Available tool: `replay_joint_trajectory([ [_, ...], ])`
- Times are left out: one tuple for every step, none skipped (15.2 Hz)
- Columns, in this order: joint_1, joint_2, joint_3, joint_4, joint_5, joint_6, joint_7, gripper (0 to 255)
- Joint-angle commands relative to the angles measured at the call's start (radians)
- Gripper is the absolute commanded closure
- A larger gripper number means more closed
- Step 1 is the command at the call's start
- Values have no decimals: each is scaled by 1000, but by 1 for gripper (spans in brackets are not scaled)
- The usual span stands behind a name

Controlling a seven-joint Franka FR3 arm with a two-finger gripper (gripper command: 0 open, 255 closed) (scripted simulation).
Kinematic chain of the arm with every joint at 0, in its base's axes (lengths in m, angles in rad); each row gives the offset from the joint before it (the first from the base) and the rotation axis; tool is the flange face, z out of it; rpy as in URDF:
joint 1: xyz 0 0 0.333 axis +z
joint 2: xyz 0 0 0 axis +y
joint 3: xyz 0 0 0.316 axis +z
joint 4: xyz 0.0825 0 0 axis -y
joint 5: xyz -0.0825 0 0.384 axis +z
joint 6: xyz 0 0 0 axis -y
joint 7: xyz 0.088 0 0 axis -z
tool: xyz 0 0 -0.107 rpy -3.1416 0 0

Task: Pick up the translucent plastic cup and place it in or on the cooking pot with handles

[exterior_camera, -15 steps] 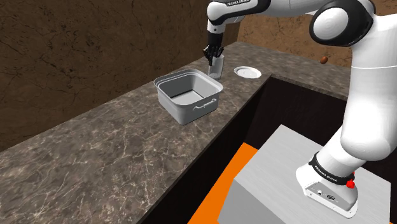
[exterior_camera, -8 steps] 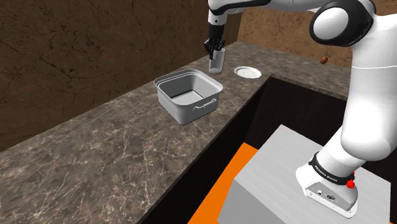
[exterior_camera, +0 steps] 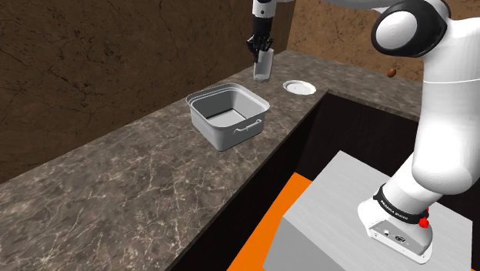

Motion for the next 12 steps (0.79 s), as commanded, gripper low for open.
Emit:
replay_joint_trajectory([
  [0,6,0,38,0,-32,1,255],
  [0,11,0,59,0,-48,1,255],
  [0,16,0,81,0,-65,2,255],
  [-1,23,0,105,0,-82,2,255],
  [-1,29,0,129,0,-100,2,255],
  [-1,37,0,155,0,-118,2,255],
  [-1,45,0,183,1,-137,3,255],
  [-2,55,0,212,1,-157,3,255],
  [-2,66,1,243,1,-178,3,255],
  [-2,70,1,256,1,-186,3,255],
  [14,58,5,242,-2,-184,23,255],
  [30,47,9,231,-4,-182,42,255],
])
